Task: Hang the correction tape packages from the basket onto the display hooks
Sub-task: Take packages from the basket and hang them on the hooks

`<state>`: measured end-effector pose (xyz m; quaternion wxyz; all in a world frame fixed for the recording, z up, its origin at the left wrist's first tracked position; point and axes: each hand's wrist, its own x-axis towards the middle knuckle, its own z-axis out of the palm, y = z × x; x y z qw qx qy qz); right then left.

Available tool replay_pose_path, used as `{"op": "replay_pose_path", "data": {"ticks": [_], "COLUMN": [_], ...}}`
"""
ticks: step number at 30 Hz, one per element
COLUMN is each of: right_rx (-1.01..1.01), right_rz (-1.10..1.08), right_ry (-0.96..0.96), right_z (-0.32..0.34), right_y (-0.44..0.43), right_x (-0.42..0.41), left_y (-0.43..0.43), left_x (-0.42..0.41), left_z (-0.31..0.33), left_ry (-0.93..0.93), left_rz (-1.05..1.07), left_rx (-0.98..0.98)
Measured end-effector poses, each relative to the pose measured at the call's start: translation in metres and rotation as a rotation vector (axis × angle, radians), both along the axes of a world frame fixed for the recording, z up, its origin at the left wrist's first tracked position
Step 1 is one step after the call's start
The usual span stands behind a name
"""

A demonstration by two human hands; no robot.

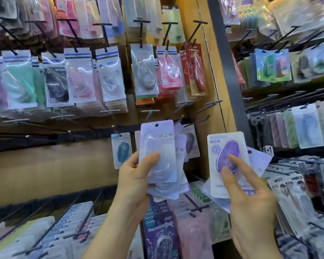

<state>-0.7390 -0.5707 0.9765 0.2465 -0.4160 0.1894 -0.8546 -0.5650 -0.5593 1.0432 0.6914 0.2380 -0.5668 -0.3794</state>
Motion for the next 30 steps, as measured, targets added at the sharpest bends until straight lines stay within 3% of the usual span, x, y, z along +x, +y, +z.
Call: {"op": "replay_pose_path", "data": {"ticks": [3,7,14,19,24,30], "right_rx": [0.062,0.196,0.137,0.156,0.163,0.130], "right_rz": [-0.016,0.307,0.533,0.362,0.059,-0.017], "right_ry": [0.118,0.280,0.149,0.128,0.128,0.289], "right_z": [0.005,0.020,0.020,0.020,0.023,0.024], "right_y": [-0.005,0.004,0.020,0.020,0.011,-0.002], "right_x": [0.005,0.026,0.042,0.039,0.020,-0.012], "left_y": [0.001,0.002,0.003,-0.008,-0.024,-0.051], "left_x": [0.002,-0.015,-0.014,-0.023,-0.043,-0.047], "left_z": [-0.003,-0.012,-0.016,-0.002,0.012,0.024], "left_ry": [0.021,-0.102,-0.126,0.000,-0.157,-0.286], "left_rz": [-0.122,-0.060,-0.115,-0.156,-0.001,0.170], "left_rx": [-0.006,-0.070,0.034,0.106,-0.034,-0.075]}}
